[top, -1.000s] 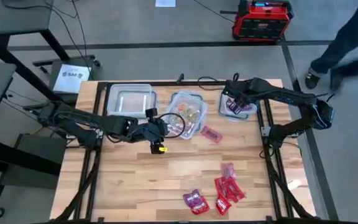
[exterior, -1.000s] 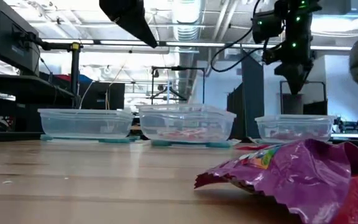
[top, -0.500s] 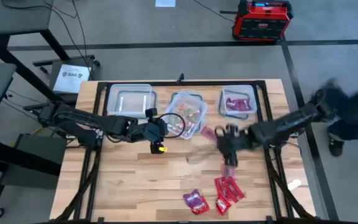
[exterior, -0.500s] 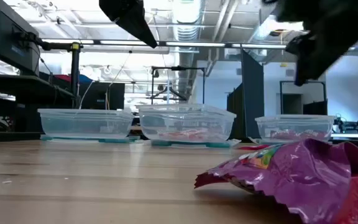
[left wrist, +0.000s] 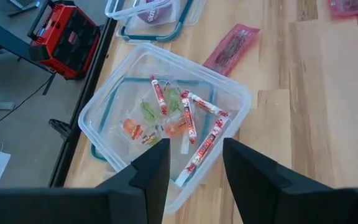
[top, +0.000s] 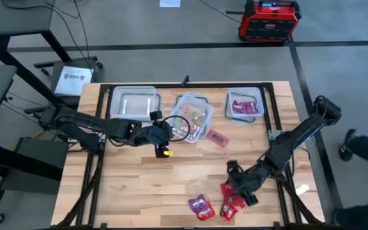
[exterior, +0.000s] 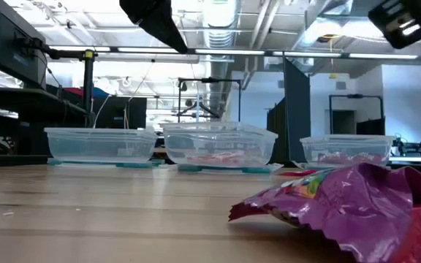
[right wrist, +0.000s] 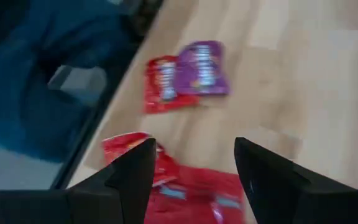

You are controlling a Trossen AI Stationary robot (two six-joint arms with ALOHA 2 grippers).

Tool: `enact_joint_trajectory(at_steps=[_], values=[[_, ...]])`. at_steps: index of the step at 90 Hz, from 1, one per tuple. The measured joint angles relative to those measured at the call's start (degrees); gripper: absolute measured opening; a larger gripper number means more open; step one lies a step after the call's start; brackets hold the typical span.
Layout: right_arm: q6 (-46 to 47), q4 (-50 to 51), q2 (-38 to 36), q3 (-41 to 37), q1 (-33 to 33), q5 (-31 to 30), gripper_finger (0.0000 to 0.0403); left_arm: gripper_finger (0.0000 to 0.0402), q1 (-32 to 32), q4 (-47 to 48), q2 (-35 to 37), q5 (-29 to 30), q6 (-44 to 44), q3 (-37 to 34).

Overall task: Sort candy
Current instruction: Put the bottom center red candy into the right transparent bin

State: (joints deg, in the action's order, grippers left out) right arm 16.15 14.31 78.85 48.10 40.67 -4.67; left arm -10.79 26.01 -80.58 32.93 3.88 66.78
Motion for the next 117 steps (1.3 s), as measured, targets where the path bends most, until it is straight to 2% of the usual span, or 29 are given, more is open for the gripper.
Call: enact_joint_trajectory(at_steps=[12,20,45,52,59,68,72,84,97,108,117], values=[[-5.4,-3.1,7.9,1.1,0.3,6.1,0.0205,0.0134,0.0,0.0,0.0,0.0,0.0,0.0],[-8.8,-3.3,13.2,3.8,0.1,7.5,0.0205,0.0134,0.0,0.0,0.0,0.0,0.0,0.0],[-12.2,6.1,25.9,9.6,-0.2,15.0,0.0203,0.0134,0.0,0.1,0.0,0.0,0.0,0.0],[-12.2,6.3,27.5,9.7,-0.4,15.2,0.0186,0.0134,0.0,0.1,0.0,0.0,0.0,0.0],[-12.1,6.3,27.8,9.7,-1.3,15.2,0.0139,0.0134,0.0,0.1,0.0,0.0,0.0,0.0],[-10.6,6.7,26.6,9.6,-2.6,16.2,0.0043,0.0134,0.0,0.1,0.0,0.0,0.0,0.0],[-11.0,7.3,25.7,9.5,-3.1,17.0,0.0020,0.0134,0.0,0.1,0.0,0.0,0.0,0.0],[-12.0,11.5,21.3,9.1,-3.9,16.7,0.0017,0.0134,0.0,0.1,0.0,0.0,0.0,0.0],[-13.6,16.7,12.8,9.2,-6.5,15.4,0.0006,0.0134,0.0,0.1,0.0,0.0,0.0,0.0],[-13.6,22.6,4.5,9.3,-10.4,9.5,0.0006,0.0134,0.0,0.1,0.0,0.0,0.0,0.0],[-13.5,32.1,-2.0,9.4,-15.2,0.1,0.0006,0.0134,0.0,0.1,0.0,0.0,0.0,0.0]])
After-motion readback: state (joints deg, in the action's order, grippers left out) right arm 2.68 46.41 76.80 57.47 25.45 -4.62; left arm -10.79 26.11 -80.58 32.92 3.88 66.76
